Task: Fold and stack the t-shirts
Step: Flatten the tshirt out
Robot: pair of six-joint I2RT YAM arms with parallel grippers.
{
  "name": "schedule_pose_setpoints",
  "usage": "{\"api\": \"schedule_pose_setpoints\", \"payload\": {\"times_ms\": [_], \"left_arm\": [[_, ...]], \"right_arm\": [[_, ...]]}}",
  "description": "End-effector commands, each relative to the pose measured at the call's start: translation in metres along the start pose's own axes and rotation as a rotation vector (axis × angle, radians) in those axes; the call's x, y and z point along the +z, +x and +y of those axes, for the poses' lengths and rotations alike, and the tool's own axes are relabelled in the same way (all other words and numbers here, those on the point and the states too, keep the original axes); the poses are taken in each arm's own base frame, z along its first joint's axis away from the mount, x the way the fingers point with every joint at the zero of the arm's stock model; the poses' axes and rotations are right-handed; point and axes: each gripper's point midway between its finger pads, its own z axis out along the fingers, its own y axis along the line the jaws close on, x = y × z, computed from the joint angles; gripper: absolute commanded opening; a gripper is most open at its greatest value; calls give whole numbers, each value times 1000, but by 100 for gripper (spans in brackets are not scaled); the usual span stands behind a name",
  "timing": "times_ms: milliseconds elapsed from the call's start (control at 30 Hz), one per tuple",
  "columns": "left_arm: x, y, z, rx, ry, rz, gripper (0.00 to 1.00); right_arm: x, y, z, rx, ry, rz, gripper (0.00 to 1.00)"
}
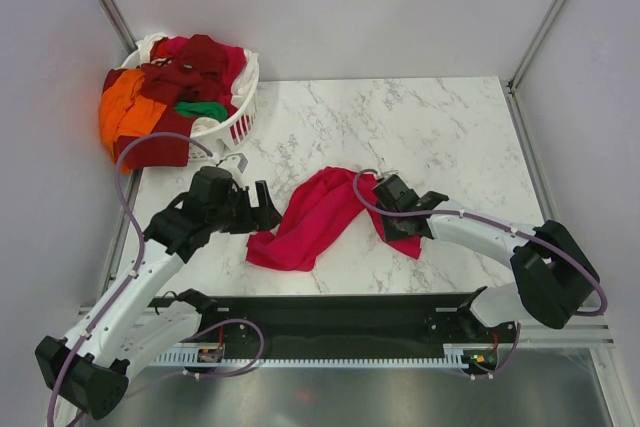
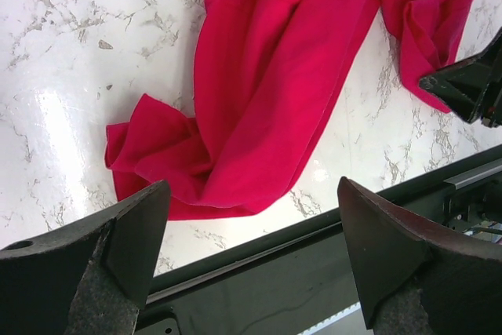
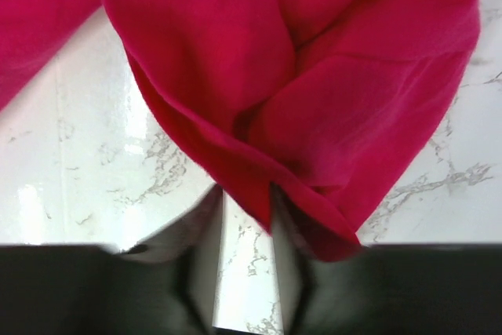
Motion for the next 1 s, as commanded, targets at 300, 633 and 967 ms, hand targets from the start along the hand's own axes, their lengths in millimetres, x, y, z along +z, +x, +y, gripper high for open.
{"api": "schedule_pose_setpoints", "payload": {"times_ms": [300,633,967], "left_arm": [[-1,-6,2,34,-15,-23,95],[-4,-8,1,36,-1,-49,92],[4,-3,1,36,-10,-13,92]], "right_arm": [[-5,-5,16,5,-39,35,0],[-214,-222,11,112,-87,-515,0],[-66,-109,-148,577,76,-151,97]]}}
